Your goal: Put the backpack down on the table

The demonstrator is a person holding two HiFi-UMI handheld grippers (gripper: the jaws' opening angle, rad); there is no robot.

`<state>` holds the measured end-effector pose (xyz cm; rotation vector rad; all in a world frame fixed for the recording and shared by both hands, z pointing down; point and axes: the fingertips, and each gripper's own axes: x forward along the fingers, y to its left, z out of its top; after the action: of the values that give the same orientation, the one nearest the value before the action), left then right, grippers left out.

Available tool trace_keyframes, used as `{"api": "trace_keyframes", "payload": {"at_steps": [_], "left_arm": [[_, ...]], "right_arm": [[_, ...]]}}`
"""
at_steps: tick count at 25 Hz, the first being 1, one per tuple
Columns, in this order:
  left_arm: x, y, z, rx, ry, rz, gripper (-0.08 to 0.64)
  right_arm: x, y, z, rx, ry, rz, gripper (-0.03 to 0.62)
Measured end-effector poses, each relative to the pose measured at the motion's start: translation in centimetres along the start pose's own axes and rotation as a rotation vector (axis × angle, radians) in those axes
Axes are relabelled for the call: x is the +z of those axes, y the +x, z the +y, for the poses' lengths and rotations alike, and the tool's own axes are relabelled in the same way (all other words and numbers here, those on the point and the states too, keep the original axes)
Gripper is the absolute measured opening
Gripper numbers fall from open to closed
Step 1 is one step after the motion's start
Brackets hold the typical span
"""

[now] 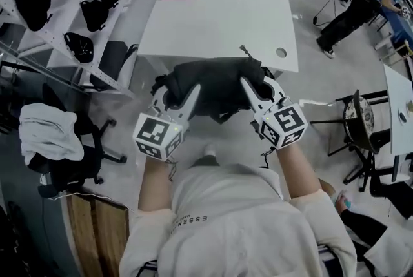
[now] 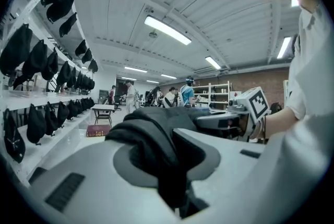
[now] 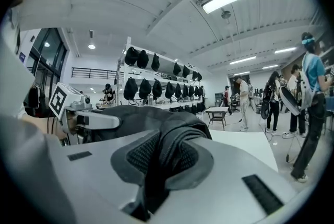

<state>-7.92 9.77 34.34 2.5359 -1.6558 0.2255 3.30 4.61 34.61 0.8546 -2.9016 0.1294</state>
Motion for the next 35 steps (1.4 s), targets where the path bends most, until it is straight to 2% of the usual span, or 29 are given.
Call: {"api": "trace_keyframes", "payload": {"at_steps": [7,16,28,35], "left_arm": [[1.2,3.4,6.7,-0.021,0.014,-0.007,0.086],[2.9,9.3,12.2,-0.022,0.026,-0.041,0.086],[6.6,22.8,18.0,-0.03,0.037,-0.024,0.086],[7.5,31.6,20.7,-0.04,0.025,-0.001,0.086]], "right_arm": [[1.5,6.8,-2.3,-0.034,0.015,-0.004,0.058],[3.5,13.2,-7.4,-0.04,-0.057,-0.042,0.06],[6.1,20.8,-20.2,-0.043,-0.013,-0.043,0.06],[6.2,24.8,-28.4,-0.042,0.011,-0.012,0.06]]}}
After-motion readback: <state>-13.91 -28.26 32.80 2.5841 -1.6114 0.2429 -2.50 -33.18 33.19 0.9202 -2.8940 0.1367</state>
